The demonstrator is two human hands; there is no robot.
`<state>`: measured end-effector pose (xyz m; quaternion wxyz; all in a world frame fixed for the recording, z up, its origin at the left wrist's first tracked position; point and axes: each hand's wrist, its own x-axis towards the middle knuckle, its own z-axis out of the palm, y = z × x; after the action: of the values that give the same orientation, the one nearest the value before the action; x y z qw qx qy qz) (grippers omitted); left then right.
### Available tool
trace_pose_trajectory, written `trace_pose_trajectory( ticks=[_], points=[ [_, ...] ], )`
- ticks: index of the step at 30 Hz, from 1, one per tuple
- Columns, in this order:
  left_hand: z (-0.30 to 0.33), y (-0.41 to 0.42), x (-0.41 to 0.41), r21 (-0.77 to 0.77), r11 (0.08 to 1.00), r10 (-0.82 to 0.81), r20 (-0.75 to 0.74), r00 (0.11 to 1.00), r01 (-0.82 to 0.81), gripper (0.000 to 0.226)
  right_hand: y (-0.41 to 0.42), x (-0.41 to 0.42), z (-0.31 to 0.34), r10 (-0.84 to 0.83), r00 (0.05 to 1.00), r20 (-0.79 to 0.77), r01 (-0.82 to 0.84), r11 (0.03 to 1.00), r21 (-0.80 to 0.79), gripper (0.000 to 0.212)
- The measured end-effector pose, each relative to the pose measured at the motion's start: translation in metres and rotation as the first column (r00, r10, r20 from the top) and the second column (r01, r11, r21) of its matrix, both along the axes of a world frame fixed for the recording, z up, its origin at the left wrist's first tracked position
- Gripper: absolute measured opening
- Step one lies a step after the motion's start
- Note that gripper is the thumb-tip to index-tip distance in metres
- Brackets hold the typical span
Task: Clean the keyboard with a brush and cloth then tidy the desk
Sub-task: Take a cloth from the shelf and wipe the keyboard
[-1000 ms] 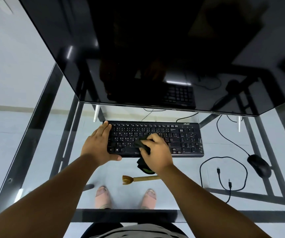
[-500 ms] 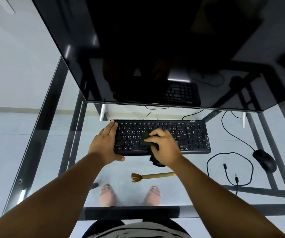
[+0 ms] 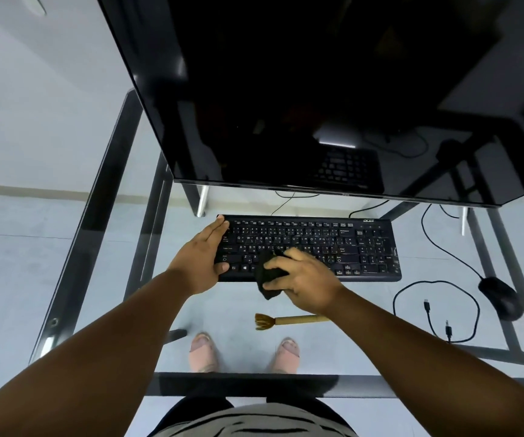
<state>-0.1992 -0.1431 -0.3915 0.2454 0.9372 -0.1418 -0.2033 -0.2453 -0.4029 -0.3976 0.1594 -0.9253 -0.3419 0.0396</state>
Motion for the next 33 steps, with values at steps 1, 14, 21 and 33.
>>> trace_pose_trajectory(
  ticks=[1,14,21,33],
  points=[
    [-0.001,0.003,0.0,-0.001,1.0,-0.012,-0.012,1.0,0.012,0.09,-0.007,-0.002,0.0,-0.011,1.0,0.002,0.011,1.0,-0.008,0.033],
    [-0.009,0.023,0.001,0.103,0.995,-0.027,0.092,0.995,0.018,0.086,0.031,0.005,0.004,0.0,1.0,0.009,0.0,1.0,-0.024,0.034],
    [-0.008,0.027,0.002,0.129,0.991,-0.053,0.079,0.995,0.042,0.078,0.012,0.0,0.004,-0.038,0.999,-0.024,0.037,0.998,-0.049,0.033],
    [-0.009,0.028,0.002,0.143,0.989,-0.048,0.077,0.996,0.036,0.077,0.066,0.006,0.001,-0.001,1.0,0.014,0.0,1.0,0.029,0.035]
  ],
)
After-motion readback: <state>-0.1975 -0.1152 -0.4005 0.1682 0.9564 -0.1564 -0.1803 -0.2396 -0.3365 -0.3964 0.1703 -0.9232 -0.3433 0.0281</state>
